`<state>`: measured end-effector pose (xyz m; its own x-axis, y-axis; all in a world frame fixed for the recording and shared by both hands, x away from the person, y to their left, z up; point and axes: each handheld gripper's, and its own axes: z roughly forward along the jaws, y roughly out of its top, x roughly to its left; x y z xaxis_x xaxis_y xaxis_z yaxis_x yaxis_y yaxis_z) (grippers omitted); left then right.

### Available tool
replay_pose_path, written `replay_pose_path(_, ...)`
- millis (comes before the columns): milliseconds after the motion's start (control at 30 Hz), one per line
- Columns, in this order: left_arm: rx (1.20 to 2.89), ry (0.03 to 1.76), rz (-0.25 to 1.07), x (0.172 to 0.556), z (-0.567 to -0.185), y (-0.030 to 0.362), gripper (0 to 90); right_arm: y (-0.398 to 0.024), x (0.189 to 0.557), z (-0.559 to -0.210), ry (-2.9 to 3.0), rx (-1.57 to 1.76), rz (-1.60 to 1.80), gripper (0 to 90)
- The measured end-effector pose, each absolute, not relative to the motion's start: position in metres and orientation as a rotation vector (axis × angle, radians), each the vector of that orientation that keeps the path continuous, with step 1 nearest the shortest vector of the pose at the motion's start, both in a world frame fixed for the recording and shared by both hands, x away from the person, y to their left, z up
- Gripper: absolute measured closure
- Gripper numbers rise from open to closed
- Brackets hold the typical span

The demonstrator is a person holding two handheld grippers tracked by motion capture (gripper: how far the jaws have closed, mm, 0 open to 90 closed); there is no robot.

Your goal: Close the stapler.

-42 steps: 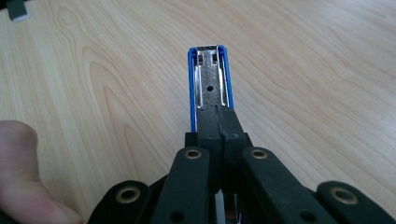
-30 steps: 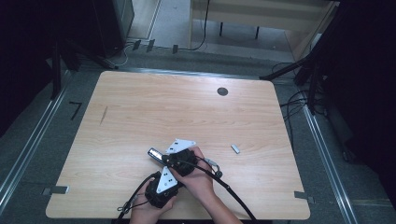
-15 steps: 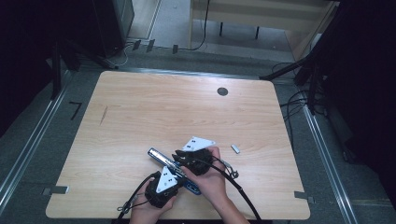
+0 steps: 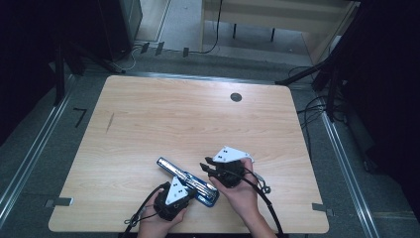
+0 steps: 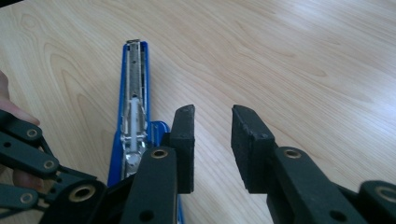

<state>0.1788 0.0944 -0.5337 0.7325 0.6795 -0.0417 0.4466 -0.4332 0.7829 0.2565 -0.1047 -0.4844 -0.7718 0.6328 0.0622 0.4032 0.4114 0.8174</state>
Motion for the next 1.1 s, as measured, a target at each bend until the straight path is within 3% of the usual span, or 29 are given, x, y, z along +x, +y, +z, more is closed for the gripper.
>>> replay_pose_path(367, 2.1, 0.848, 0.361, 0.178, -0.534, 0.094, 90.0, -0.137, 0.258, -0.486, 2.358, 0.964, 1.258, 71.6)
replay_pose_path(733, 2.099, 0.851, 0.347, 0.179, -0.534, 0.095, 90.0, -0.182, 0.262, -0.5, 2.275, 1.106, 1.205, 80.6)
replay_pose_path(1100, 2.097, 0.85, 0.334, 0.18, -0.534, 0.095, 90.0, -0.22, 0.27, -0.503, 2.181, 1.235, 1.167, 80.6)
